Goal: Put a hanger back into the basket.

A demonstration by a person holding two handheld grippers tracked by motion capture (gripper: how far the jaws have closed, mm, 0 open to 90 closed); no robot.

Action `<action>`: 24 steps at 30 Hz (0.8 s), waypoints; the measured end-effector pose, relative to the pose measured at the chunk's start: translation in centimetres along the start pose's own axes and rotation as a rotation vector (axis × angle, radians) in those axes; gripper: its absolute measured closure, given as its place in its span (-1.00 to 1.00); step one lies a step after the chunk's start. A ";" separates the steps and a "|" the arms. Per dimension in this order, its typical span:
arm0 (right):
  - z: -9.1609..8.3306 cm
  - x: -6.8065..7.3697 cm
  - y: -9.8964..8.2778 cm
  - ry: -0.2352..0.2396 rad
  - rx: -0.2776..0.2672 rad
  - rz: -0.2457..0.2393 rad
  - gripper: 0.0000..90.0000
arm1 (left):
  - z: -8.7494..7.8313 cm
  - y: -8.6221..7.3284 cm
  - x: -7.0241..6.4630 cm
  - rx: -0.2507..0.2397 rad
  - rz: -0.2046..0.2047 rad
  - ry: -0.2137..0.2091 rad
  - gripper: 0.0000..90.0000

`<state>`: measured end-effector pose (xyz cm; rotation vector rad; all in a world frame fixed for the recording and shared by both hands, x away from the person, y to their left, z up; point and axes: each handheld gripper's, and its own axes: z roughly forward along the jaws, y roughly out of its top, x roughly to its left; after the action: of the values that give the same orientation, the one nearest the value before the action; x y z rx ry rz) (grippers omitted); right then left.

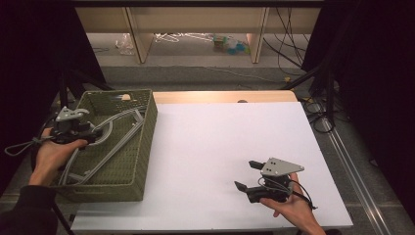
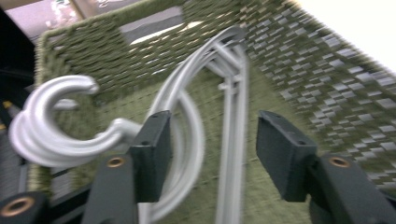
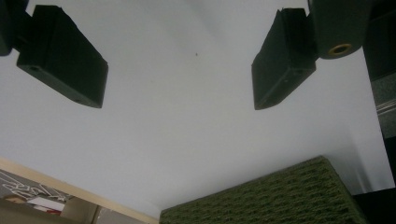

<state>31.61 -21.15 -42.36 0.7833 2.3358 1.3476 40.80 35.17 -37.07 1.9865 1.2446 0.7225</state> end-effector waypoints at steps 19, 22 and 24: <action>0.2 -0.2 -0.1 0.008 -0.006 0.000 -0.56 | -3.1 1.1 -8.9 -0.245 -0.026 -0.206 -0.34; 0.2 -0.2 -0.1 0.011 -0.011 0.002 -0.57 | -3.3 1.3 -10.7 -0.256 0.004 -0.225 -0.36; 0.2 -0.2 -0.1 0.016 -0.010 0.003 -0.57 | -3.2 1.3 -11.9 -0.262 0.008 -0.235 -0.39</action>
<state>31.82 -21.18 -42.57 0.7754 2.3389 1.3710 34.49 24.69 -35.24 1.8023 0.9528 0.6023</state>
